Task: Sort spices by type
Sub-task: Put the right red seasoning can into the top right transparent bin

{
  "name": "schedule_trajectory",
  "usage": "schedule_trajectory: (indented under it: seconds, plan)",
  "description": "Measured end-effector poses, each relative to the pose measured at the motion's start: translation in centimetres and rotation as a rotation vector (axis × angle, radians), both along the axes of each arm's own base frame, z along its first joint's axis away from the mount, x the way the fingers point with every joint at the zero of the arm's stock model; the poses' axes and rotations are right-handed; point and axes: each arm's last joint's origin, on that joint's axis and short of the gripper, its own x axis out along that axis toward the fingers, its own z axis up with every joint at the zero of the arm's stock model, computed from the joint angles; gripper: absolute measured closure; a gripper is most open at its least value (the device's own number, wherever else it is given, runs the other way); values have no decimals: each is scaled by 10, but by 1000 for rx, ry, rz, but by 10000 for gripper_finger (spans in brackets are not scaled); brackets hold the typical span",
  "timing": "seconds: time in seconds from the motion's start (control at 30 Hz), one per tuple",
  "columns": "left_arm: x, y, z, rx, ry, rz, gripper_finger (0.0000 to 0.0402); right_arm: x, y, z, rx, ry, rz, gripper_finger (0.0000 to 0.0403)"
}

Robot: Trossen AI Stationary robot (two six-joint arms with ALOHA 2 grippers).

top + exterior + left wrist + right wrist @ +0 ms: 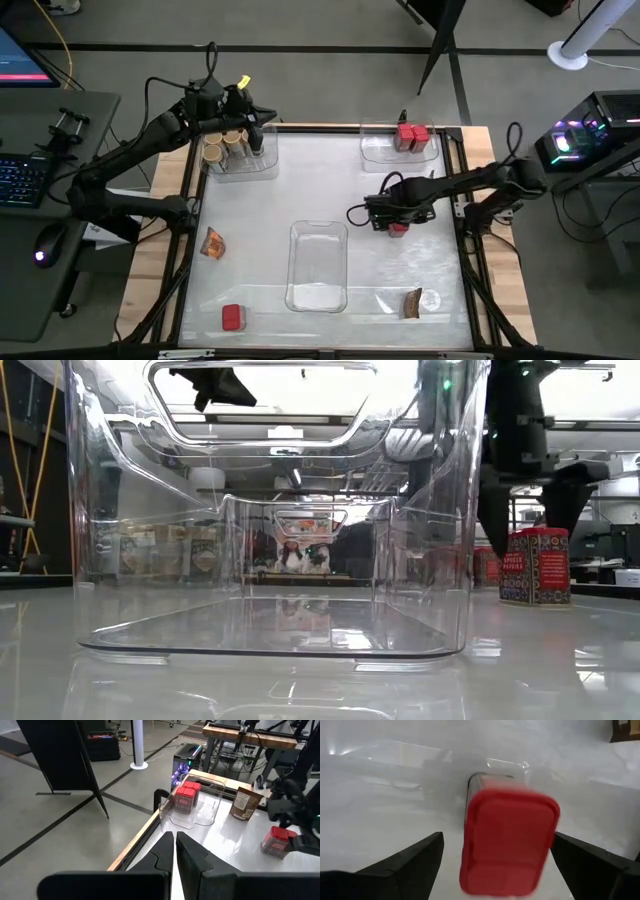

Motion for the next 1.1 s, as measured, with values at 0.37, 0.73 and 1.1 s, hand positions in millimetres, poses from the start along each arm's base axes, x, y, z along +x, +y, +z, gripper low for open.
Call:
schedule_trajectory:
  seconds: [0.37, 0.73, 1.1]
  plan:
    - [-1, 0, -2, -12, 17, 0, 392, 8, -8, -12, 43, 13, -13, 136]
    - [0, 0, -1, -7, 10, 0, 392, 29, -31, 65, -121, -241, 26, 195]
    - [0, 0, 0, 1, -4, -1, 392, 25, -143, 148, -528, -285, 31, 195]
